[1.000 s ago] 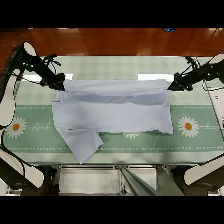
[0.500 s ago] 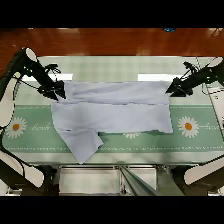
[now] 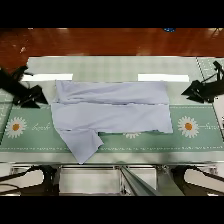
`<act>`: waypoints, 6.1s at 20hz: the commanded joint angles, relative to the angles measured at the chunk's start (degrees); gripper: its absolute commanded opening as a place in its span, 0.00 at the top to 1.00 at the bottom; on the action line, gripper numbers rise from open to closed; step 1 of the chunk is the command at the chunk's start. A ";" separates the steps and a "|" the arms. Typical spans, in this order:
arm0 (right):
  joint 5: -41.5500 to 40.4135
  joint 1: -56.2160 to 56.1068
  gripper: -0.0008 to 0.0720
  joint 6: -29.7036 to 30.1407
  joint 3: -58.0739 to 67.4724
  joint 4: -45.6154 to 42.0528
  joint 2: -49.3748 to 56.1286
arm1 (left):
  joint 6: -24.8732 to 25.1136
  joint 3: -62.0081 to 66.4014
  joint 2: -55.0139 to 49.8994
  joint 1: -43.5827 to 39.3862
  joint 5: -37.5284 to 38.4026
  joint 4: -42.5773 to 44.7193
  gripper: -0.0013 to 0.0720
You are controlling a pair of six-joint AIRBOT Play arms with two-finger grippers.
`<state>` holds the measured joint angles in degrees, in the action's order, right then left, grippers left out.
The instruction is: Fold the shirts.
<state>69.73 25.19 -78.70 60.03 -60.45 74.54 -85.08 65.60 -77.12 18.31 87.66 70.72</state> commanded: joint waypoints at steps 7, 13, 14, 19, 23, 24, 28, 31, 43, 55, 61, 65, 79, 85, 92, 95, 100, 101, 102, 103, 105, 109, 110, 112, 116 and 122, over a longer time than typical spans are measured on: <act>-9.40 3.21 0.42 5.53 -30.95 11.80 -24.79 | 11.58 -43.01 19.96 16.28 -13.29 -18.67 0.29; -7.15 3.23 0.42 4.79 -30.58 14.78 -24.90 | 7.82 -46.62 19.76 6.86 -20.90 -18.16 0.29; -7.15 4.02 0.42 4.70 -29.68 14.99 -24.90 | 7.82 -46.62 19.30 5.31 -21.86 -18.32 0.29; -0.90 20.57 0.42 2.60 -25.18 8.28 -24.90 | 7.87 -46.38 13.66 -4.13 -27.58 -19.21 0.68; 3.10 19.67 0.42 -0.48 -33.05 1.38 -24.87 | 8.13 -44.50 12.33 -4.35 -27.39 -19.28 0.96; 3.76 18.45 0.42 -0.48 -34.73 1.01 -24.74 | 8.13 -44.28 12.37 -4.42 -26.95 -19.32 0.96; 3.45 13.81 0.42 -0.48 -36.83 0.07 -22.21 | 8.57 -44.33 12.46 -4.42 -26.53 -19.30 0.96; 2.45 13.16 0.42 1.29 -36.83 3.78 -17.51 | 8.59 -44.33 12.46 -4.42 -26.56 -19.30 0.96; -7.19 4.59 0.53 7.82 -35.01 17.94 -4.57 | 9.40 -44.33 12.46 -4.42 -26.58 -19.37 0.96; 3.63 -0.13 0.95 3.54 -15.98 4.96 -11.80 | 9.84 -24.30 12.44 -4.39 -21.24 -18.32 0.96; -2.78 -3.65 0.95 5.90 -11.30 12.37 -7.69 | 8.72 -7.45 4.66 -4.94 -22.38 -20.33 0.96; -8.04 -8.09 0.95 4.02 -3.17 13.14 2.05 | 6.43 4.57 -8.28 -7.41 -20.41 -20.44 0.96; -12.41 -8.52 0.84 2.89 13.77 20.15 24.96 | 2.91 30.80 -33.86 -9.42 -15.43 -20.65 0.84; -2.40 -1.70 0.41 1.38 18.86 17.38 21.05 | -2.23 39.28 -30.53 -3.34 -4.90 -12.00 0.29; -11.37 9.14 0.42 -0.81 6.40 6.47 4.31 | 4.98 20.35 -1.88 -3.39 -20.31 -12.15 0.29; -15.56 6.78 0.42 1.84 -1.70 11.61 5.88 | 5.09 -2.38 11.89 -11.02 -34.49 -12.24 0.29; -14.69 1.29 0.42 6.69 -1.57 21.68 16.17 | 4.90 -16.50 15.93 -19.08 -37.77 -12.68 0.29; -13.92 0.20 0.42 7.02 -0.57 22.45 18.25 | 4.90 -16.55 15.45 -19.52 -37.53 -12.92 0.29; -13.14 -0.92 0.42 6.99 0.85 22.43 20.13 | 4.90 -16.52 15.23 -19.65 -37.55 -13.44 0.29; -12.48 -2.05 0.42 6.97 2.25 22.47 21.68 | 4.90 -16.52 15.15 -19.65 -37.64 -13.79 0.29; -11.45 -4.96 0.42 6.80 5.27 23.04 24.37 | 4.90 -16.52 15.08 -19.65 -37.66 -13.77 0.29; -11.43 -11.13 0.43 5.29 9.68 22.99 27.89 | 4.90 -16.52 14.97 -19.65 -37.81 -13.77 0.29; -11.39 -12.26 0.46 5.22 10.47 22.99 28.26 | 4.90 -16.52 14.97 -19.65 -37.83 -13.77 0.29; -10.40 -13.66 0.95 5.97 12.02 22.95 28.02 | 4.90 -16.52 14.97 -19.65 -37.99 -13.77 0.29; -4.61 -13.03 0.95 5.60 13.16 17.88 20.90 | 4.92 -16.48 14.97 -19.65 -36.61 -14.53 0.82; 0.92 -13.27 0.95 2.89 0.81 5.84 -9.57 | 4.92 -15.50 14.34 -27.23 -37.73 -21.20 0.96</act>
<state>68.14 12.05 -74.76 66.96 -50.09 78.85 -80.16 49.45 -62.30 -4.91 50.96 52.45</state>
